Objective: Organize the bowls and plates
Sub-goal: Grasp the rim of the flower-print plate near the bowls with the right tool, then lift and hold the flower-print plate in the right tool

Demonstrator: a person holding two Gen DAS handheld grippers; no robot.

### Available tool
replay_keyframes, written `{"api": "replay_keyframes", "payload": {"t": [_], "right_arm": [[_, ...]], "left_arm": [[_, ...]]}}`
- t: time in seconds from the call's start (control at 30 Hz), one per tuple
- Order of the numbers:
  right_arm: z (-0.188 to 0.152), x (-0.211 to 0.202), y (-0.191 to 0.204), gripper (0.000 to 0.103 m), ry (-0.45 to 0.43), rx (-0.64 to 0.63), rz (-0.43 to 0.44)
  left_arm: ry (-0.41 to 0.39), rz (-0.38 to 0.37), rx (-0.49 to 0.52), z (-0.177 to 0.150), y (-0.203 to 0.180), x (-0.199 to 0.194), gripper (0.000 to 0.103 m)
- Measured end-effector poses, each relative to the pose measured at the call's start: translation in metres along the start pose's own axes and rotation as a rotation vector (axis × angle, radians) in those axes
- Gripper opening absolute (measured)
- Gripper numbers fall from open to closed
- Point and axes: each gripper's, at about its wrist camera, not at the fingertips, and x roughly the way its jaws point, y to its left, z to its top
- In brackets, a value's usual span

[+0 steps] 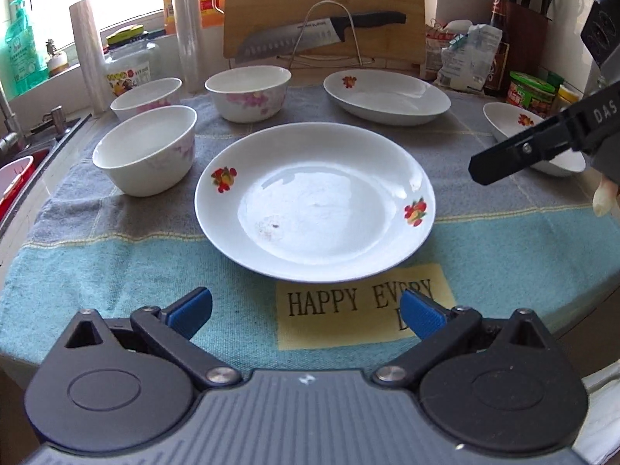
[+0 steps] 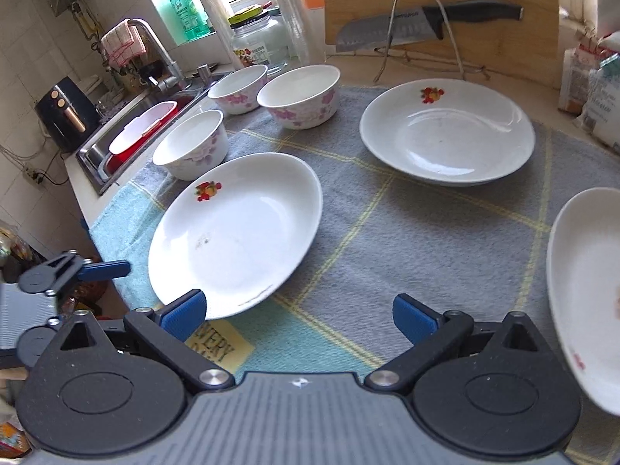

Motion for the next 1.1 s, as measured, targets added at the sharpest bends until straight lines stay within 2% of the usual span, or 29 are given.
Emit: {"api": "replay_keyframes", "payload": {"t": [0.2,0.6,0.83,1.1], "right_arm": [[0.004,0.024,0.014,0.103,0.051,0.028,-0.006],[0.016,0.063,0.034,0.103,0.087,0.116,-0.067],[0.025,0.076,0.032,0.103,0.092,0.125,-0.046],[0.048,0.087,0.017,0.103,0.089,0.125,0.03]], "left_arm": [[0.044,-0.09,0.077,0.001,0.019,0.022,0.102],[-0.002,-0.239,0.254,0.016,0.045,0.038,0.102],[-0.031,-0.264,0.273,0.019,0.05,0.043,0.103],[-0.04,-0.269,0.274,0.019,0.05,0.044,0.103]]}}
